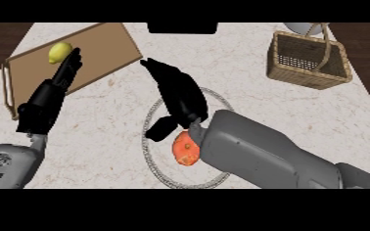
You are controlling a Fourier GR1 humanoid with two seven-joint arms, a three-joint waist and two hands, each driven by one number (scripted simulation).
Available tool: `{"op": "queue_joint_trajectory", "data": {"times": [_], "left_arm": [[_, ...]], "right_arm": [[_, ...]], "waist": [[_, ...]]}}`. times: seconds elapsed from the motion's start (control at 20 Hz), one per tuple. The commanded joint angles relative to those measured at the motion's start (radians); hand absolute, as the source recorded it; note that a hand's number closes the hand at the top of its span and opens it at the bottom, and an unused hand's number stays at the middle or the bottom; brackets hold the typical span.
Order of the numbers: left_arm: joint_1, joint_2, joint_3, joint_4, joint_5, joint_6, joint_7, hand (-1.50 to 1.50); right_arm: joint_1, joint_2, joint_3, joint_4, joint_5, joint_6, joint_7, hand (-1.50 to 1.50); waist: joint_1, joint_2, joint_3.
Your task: Pick the squash from the placemat and place it in the basket
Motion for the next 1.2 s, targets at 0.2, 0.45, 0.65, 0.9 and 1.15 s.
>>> {"op": "queue_joint_trajectory", "data": {"times": [0.2, 0.45, 0.65, 0.9, 1.15], "left_arm": [[0.006, 0.009, 0.021, 0.005, -0.002, -0.003, -0.022, 0.0], [0.028, -0.002, 0.033, -0.002, 0.012, -0.02, -0.036, 0.0], [0.067, -0.001, 0.028, -0.078, -0.005, -0.014, -0.007, 0.0], [-0.008, -0.005, 0.068, -0.009, -0.016, -0.028, -0.016, 0.0], [0.051, -0.023, 0.053, -0.084, -0.033, -0.025, 0.001, 0.0]], "right_arm": [[-0.303, -0.031, 0.005, -0.073, -0.201, 0.548, 0.42, -1.5], [-0.358, -0.041, -0.064, -0.117, -0.361, 0.733, 0.614, -1.5], [-0.385, -0.031, -0.115, -0.082, -0.407, 0.764, 0.663, -1.5], [-0.299, -0.053, -0.055, -0.093, -0.377, 0.763, 0.611, -1.5], [-0.247, -0.029, -0.008, -0.075, -0.334, 0.769, 0.592, -1.5]], "waist": [[-0.001, 0.016, 0.008], [-0.007, 0.03, 0.013], [0.007, 0.032, 0.014], [-0.008, 0.037, 0.014], [0.004, 0.036, 0.014]]}}
